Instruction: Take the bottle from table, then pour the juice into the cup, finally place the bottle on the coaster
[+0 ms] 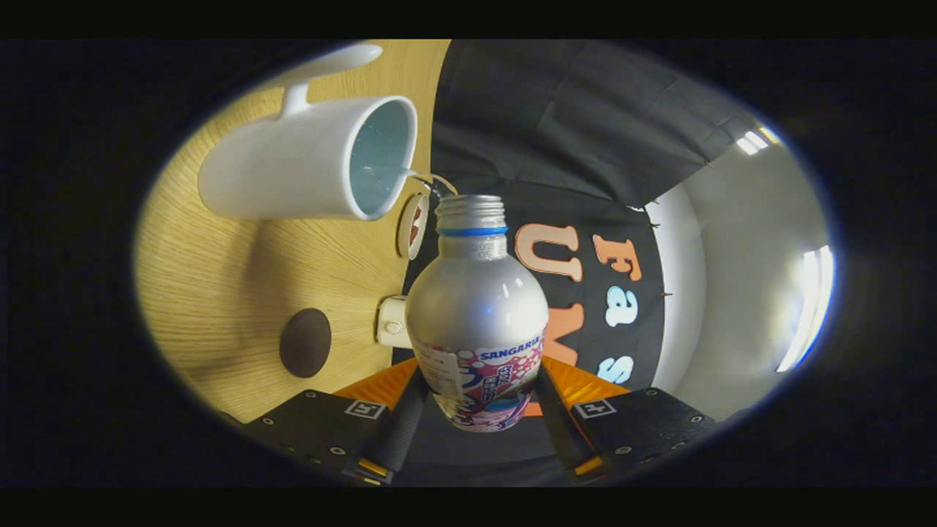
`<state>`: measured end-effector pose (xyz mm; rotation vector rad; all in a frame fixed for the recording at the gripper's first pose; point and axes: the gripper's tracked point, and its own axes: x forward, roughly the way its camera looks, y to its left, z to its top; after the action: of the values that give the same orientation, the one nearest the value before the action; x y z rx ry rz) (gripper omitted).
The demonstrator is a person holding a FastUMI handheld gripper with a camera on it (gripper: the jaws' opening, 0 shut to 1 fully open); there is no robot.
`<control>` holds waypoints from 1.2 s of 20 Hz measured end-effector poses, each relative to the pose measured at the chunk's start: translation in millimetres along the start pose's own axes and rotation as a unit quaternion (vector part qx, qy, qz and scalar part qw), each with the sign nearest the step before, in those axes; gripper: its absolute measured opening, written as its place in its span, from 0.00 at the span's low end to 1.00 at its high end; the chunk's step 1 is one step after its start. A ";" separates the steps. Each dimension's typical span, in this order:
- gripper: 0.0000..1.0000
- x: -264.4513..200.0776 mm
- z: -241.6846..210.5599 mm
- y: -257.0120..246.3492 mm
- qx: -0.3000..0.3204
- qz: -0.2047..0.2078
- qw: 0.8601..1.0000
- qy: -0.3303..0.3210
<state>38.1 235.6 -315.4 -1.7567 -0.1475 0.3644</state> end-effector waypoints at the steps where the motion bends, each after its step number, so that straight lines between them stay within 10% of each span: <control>1: 0.78 0.0 0.1 -0.4 -0.002 0.001 1.000 0.000; 24: 0.78 4.4 1.6 -11.0 -0.029 0.000 1.000 -0.011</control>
<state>42.8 240.8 -305.7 -1.8093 -0.1760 0.3835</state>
